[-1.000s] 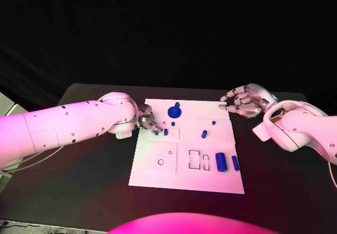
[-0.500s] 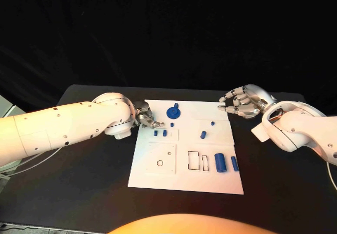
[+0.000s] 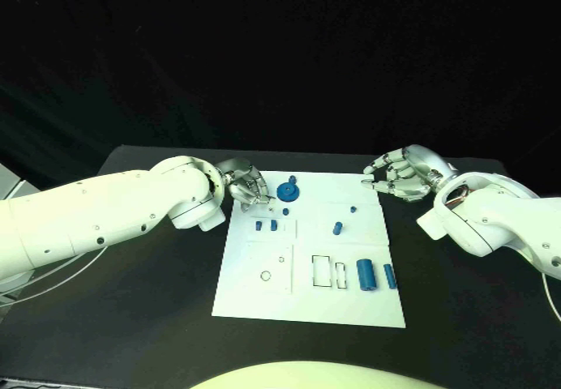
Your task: Assemble the parts on the task board
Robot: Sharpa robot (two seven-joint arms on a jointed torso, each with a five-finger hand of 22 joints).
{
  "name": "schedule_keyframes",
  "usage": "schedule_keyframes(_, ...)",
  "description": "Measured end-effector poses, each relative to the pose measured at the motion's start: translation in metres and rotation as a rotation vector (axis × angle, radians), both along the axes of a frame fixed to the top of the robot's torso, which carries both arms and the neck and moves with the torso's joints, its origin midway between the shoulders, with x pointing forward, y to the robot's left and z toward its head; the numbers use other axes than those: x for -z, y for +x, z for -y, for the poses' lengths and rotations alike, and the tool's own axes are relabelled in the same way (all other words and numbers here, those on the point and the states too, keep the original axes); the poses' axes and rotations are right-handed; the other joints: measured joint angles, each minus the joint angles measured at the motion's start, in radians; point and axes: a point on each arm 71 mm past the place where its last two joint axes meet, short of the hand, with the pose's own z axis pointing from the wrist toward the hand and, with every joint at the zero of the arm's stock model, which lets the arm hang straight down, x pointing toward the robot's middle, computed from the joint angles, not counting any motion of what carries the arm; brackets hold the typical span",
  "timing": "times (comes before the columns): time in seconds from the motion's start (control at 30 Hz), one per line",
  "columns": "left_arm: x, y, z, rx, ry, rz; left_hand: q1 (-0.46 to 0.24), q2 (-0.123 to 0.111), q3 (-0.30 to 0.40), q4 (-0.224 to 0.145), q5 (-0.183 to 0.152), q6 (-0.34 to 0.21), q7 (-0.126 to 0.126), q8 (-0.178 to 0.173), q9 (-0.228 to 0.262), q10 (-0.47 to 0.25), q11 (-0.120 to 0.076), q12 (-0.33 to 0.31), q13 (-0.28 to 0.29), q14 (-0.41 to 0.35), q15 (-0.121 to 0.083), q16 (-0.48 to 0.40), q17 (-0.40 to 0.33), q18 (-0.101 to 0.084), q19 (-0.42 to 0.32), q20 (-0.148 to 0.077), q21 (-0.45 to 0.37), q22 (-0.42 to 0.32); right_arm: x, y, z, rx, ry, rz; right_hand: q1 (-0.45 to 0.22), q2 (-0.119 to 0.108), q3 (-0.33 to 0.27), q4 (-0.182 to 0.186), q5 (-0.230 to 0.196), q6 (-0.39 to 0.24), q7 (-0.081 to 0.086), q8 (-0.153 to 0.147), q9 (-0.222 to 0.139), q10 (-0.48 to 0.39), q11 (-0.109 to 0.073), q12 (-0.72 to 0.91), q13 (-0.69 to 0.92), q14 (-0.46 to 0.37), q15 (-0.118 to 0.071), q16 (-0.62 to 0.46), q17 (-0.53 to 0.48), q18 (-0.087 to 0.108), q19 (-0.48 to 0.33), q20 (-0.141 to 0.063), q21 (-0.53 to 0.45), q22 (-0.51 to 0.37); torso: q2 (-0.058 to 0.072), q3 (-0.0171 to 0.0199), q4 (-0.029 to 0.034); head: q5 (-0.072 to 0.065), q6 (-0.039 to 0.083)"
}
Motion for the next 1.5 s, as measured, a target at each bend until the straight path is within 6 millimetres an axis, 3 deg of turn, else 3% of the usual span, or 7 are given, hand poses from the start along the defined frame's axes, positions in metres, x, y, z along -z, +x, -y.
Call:
schedule_keyframes(0.13, 0.007, -0.006, 0.009, 0.071, -0.031, 0.101, 0.085, -0.025, 0.022, -0.010, 0.000, 0.001, -0.008, -0.005, -0.085, -0.035, 0.025, -0.079, -0.090, -0.026, 0.023, -0.042, -0.053, 0.000, -0.006, 0.006, -0.051, -0.031, 0.000, 0.001, 0.001, 0.003, -0.001, 0.002, 0.000, 0.000, 0.000, 0.000, 0.000, 0.000, 0.000, 0.000, 0.000, -0.005, -0.005, -0.007, -0.005, 0.000, 0.000, -0.002, 0.000, 0.000, 0.000, 0.000, -0.004, 0.000, 0.000, 0.0000, 0.0001, -0.002, 0.006)
schedule_keyframes(0.3, 0.007, -0.008, 0.026, 0.177, 0.000, 0.235, 0.093, -0.033, -0.017, -0.006, 0.000, 0.027, -0.028, 0.006, -0.141, -0.060, 0.039, -0.107, -0.140, -0.053, 0.035, -0.042, -0.073, 0.000, -0.015, 0.017, -0.077, -0.041, 0.000, 0.001, 0.002, 0.006, -0.001, 0.004, 0.000, 0.000, 0.002, -0.002, 0.004, -0.005, 0.001, 0.000, -0.001, -0.037, 0.000, -0.038, -0.035, 0.000, 0.000, -0.008, 0.000, 0.000, -0.008, 0.000, -0.023, 0.000, 0.000, -0.0006, 0.0007, -0.006, 0.010)
schedule_keyframes(0.5, 0.013, -0.006, 0.041, 0.272, 0.084, 0.328, 0.108, -0.029, -0.070, 0.008, 0.000, 0.041, -0.045, 0.009, -0.193, -0.071, 0.028, -0.114, -0.176, -0.021, 0.022, -0.018, -0.084, 0.000, 0.028, 0.017, -0.078, -0.048, 0.000, 0.002, 0.001, 0.005, 0.000, 0.006, 0.000, 0.000, 0.006, 0.000, 0.006, -0.008, 0.000, 0.001, -0.001, -0.052, -0.001, -0.058, -0.056, 0.000, 0.000, -0.010, 0.000, 0.000, -0.013, -0.002, -0.029, 0.000, -0.001, -0.0011, 0.0006, -0.008, 0.014)
schedule_keyframes(0.63, 0.017, -0.005, 0.050, 0.324, 0.151, 0.365, 0.125, -0.012, -0.105, 0.016, 0.000, 0.113, -0.034, 0.022, -0.237, -0.068, 0.022, -0.108, -0.202, 0.006, 0.011, 0.050, -0.069, 0.000, 0.063, 0.007, -0.059, -0.031, 0.001, 0.001, 0.001, 0.004, 0.001, 0.006, 0.000, 0.000, 0.006, 0.000, 0.006, -0.007, 0.000, 0.004, -0.001, -0.052, -0.001, -0.058, -0.053, 0.000, 0.000, -0.010, 0.000, 0.000, -0.013, -0.002, -0.029, 0.000, -0.001, -0.0010, -0.0010, -0.008, 0.017)
schedule_keyframes(0.9, 0.022, -0.003, 0.060, 0.386, 0.253, 0.393, 0.127, -0.010, -0.094, 0.017, 0.000, 0.239, -0.043, -0.025, -0.305, 0.035, -0.006, -0.097, -0.257, 0.143, -0.013, 0.333, 0.075, 0.000, 0.112, -0.018, 0.112, 0.109, 0.002, 0.001, 0.000, 0.003, 0.002, 0.005, 0.000, 0.000, 0.006, 0.000, 0.006, -0.008, 0.000, 0.004, -0.001, -0.052, -0.001, -0.058, -0.050, 0.000, 0.000, -0.010, 0.000, 0.000, -0.013, -0.002, -0.029, 0.001, 0.002, -0.0007, -0.0018, -0.010, 0.016)
schedule_keyframes(1.07, 0.023, -0.002, 0.062, 0.394, 0.290, 0.397, 0.125, -0.011, -0.073, 0.016, 0.000, 0.275, -0.043, -0.040, -0.305, 0.074, -0.018, -0.117, -0.277, 0.250, -0.023, 0.453, 0.209, -0.014, 0.229, -0.024, 0.310, 0.306, 0.002, 0.001, 0.000, 0.002, 0.002, 0.005, 0.000, 0.000, 0.006, 0.000, 0.006, -0.007, 0.000, 0.004, -0.001, -0.052, -0.001, -0.058, -0.050, 0.000, 0.000, -0.010, 0.000, 0.000, -0.013, -0.002, -0.024, 0.001, 0.002, -0.0001, -0.0018, -0.013, 0.014)
schedule_keyframes(1.5, 0.024, 0.000, 0.066, 0.399, 0.354, 0.387, 0.129, -0.016, -0.045, 0.012, 0.000, 0.288, -0.042, -0.055, -0.299, 0.091, -0.014, -0.145, -0.294, 0.321, -0.020, 0.509, 0.292, -0.040, 0.313, -0.026, 0.448, 0.449, 0.003, 0.001, -0.002, 0.000, 0.003, 0.004, 0.000, 0.000, 0.006, 0.000, 0.006, -0.007, 0.000, 0.004, -0.001, -0.052, -0.001, -0.058, -0.049, 0.000, 0.000, -0.010, 0.001, 0.000, -0.012, -0.002, -0.024, 0.000, 0.001, 0.0000, 0.0002, -0.014, 0.005)
